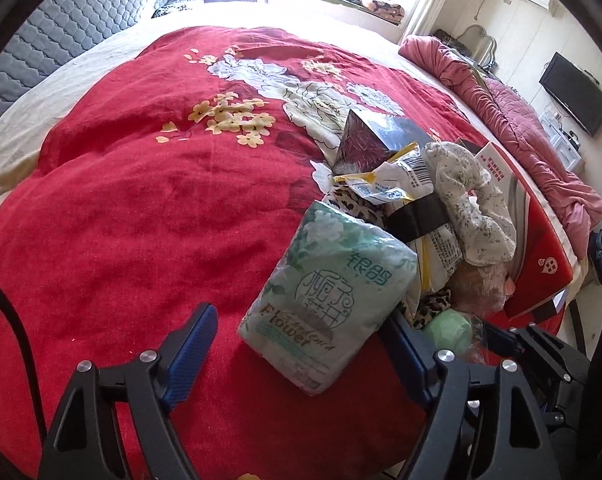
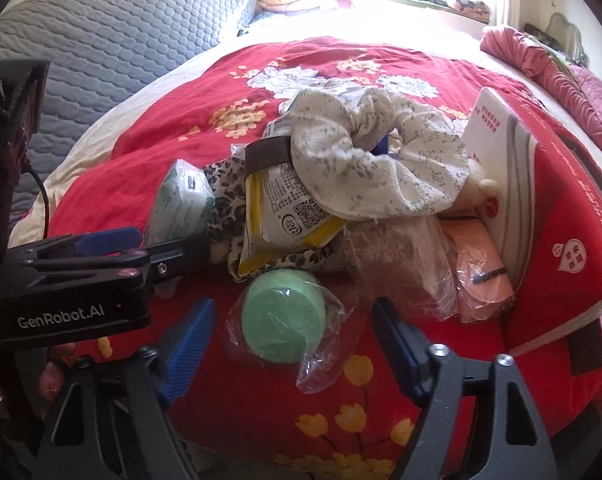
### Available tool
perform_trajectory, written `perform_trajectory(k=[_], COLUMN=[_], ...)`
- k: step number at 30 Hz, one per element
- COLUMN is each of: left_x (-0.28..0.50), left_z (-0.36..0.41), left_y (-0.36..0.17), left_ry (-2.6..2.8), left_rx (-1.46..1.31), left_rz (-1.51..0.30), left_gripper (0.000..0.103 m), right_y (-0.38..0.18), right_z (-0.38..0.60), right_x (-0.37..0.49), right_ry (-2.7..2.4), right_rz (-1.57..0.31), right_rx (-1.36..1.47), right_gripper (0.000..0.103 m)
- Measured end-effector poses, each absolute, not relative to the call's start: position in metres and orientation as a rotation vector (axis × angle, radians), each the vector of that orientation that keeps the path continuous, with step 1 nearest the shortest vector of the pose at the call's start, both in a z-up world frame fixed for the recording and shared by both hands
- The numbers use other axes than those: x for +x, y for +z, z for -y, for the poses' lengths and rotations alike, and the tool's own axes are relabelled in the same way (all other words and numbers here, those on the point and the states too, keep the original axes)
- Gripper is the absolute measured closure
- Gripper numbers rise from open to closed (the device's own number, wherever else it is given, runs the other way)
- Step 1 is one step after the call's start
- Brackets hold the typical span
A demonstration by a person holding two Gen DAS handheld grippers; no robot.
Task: Organize soft objects
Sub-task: 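Grasp the green-and-white tissue pack with the left tool while the right tool grasps the bagged green ball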
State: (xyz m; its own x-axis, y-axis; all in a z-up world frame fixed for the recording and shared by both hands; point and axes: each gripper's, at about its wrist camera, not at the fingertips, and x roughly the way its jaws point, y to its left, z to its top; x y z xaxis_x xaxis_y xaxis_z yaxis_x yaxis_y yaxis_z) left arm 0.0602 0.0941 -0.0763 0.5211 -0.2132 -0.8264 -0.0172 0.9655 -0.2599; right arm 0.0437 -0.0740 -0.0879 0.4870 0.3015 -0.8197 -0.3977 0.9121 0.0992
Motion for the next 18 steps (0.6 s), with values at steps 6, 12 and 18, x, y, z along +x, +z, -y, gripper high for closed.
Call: perform_trajectory(k=[6,12,18], left_x=[0.06,0.056,0.049], left_z=[-0.099,-0.106,-0.107], left_y=[-0.077,-0.072,-0.062], left_ry=[-0.161,-0.18,-0.189], left_rx=[-0.301,-0.355,-0.364], left_rz=[-1.01,-0.971,-0.933], left_gripper=[0.04,0.049,0.053], right_y=[-0.086,-0.076,-0.063], right_z=[0.081,0.092,0.1], right_x=[0.044,0.038,0.032], right_ry=[0.449,0.466,0.485], right_rz=[-0.967,-0.955,-0.923], right_rx=[-0.074,-0.045,-0.04], right_gripper=[0.051,0.053,0.055])
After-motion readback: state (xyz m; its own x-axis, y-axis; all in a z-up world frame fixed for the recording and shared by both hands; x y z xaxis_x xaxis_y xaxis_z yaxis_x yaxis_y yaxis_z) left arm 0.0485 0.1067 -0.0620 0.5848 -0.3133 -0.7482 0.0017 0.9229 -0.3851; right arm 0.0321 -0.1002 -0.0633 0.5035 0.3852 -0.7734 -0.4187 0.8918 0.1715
